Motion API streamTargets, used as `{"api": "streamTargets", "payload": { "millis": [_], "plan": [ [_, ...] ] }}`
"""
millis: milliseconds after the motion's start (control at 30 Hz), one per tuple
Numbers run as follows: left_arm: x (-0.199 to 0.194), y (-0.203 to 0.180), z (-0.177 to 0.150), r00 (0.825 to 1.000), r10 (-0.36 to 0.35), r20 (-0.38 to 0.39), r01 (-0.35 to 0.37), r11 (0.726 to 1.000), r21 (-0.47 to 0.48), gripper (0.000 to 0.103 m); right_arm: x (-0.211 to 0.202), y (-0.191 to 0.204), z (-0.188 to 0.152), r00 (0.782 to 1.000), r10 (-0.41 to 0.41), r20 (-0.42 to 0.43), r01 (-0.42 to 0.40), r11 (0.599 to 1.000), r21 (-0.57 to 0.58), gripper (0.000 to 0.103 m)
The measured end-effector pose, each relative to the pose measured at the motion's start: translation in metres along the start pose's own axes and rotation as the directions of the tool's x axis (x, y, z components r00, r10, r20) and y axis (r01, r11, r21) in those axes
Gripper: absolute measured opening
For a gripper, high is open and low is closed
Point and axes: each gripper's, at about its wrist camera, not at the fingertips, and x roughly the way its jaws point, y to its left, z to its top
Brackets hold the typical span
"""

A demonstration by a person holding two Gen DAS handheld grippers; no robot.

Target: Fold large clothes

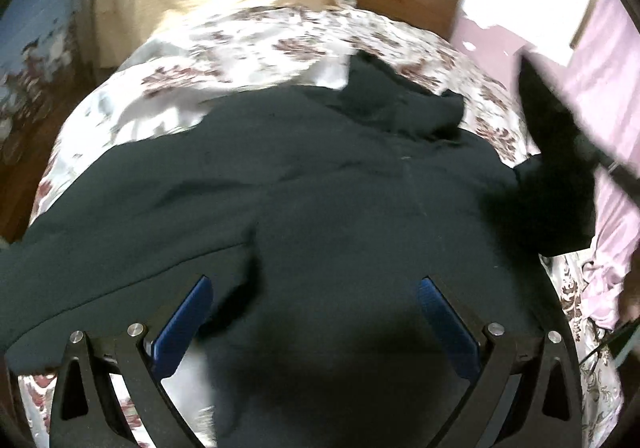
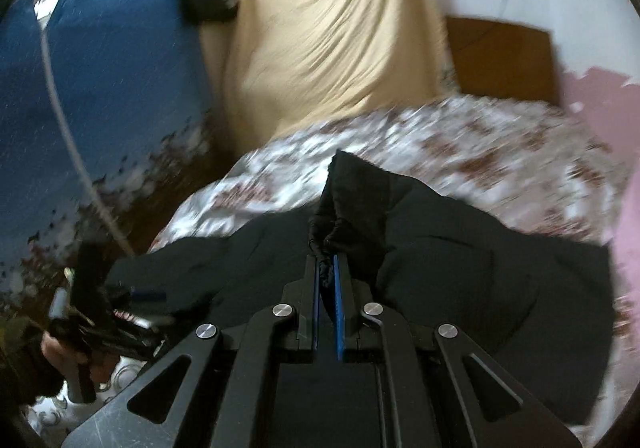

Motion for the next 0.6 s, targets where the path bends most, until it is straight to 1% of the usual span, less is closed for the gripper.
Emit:
{"api": "streamTargets", "payload": {
  "millis": [67, 167, 267, 300, 333, 367, 400, 433, 500, 533, 567, 600],
  "plan": [
    [-0.002, 0.019, -0.007, 1.0, -0.008, 0.005, 0.008, 1.0, -0.021, 0.103, 0.032, 0.016, -0.017, 0.998, 0.032, -0.049, -0.032, 0.999, 0.0, 0.006],
    [0.005, 0.038, -0.014, 0.997, -0.069, 0.018, 0.07, 0.996, -0.055, 0.103, 0.074, 0.041, -0.049, 0.988, 0.085, -0.13, -0.083, 0.996, 0.015, 0.006],
    [0.012, 0.044, -0.017, 0.991, -0.129, 0.043, 0.132, 0.988, -0.079, 0.103, 0.101, 0.049, -0.076, 0.97, 0.117, -0.211, -0.112, 0.993, 0.039, 0.013],
    [0.018, 0.044, -0.016, 0.986, -0.158, 0.05, 0.162, 0.983, -0.087, 0.103, 0.107, 0.049, -0.084, 0.965, 0.12, -0.232, -0.112, 0.993, 0.048, 0.021],
    [0.02, 0.043, -0.016, 0.982, -0.179, 0.052, 0.183, 0.979, -0.092, 0.103, 0.11, 0.045, -0.088, 0.962, 0.116, -0.246, -0.107, 0.993, 0.049, 0.033],
    [0.023, 0.04, -0.016, 0.978, -0.202, 0.055, 0.207, 0.974, -0.096, 0.103, 0.109, 0.043, -0.094, 0.96, 0.112, -0.257, -0.103, 0.994, 0.046, 0.04],
    [0.026, 0.037, -0.016, 0.972, -0.228, 0.058, 0.232, 0.968, -0.099, 0.103, 0.107, 0.042, -0.099, 0.96, 0.106, -0.258, -0.099, 0.994, 0.04, 0.051],
    [0.03, 0.033, -0.016, 0.967, -0.249, 0.058, 0.254, 0.962, -0.101, 0.103, 0.103, 0.04, -0.1, 0.961, 0.101, -0.255, -0.096, 0.995, 0.033, 0.059],
    [0.042, 0.022, -0.015, 0.958, -0.284, 0.04, 0.287, 0.952, -0.11, 0.103, 0.089, 0.031, -0.105, 0.961, 0.09, -0.261, -0.089, 0.996, 0.018, 0.061],
    [0.046, 0.017, -0.015, 0.956, -0.292, 0.028, 0.294, 0.948, -0.119, 0.103, 0.078, 0.024, -0.111, 0.961, 0.079, -0.265, -0.08, 0.997, 0.01, 0.061],
    [0.055, 0.01, -0.015, 0.954, -0.3, 0.011, 0.299, 0.945, -0.132, 0.103, 0.075, 0.02, -0.108, 0.961, 0.069, -0.268, -0.069, 0.998, 0.007, 0.062],
    [0.063, 0.002, -0.015, 0.955, -0.297, -0.005, 0.294, 0.946, -0.14, 0.103, 0.064, 0.011, -0.114, 0.962, 0.053, -0.268, -0.053, 0.999, 0.008, 0.063]
  ]
}}
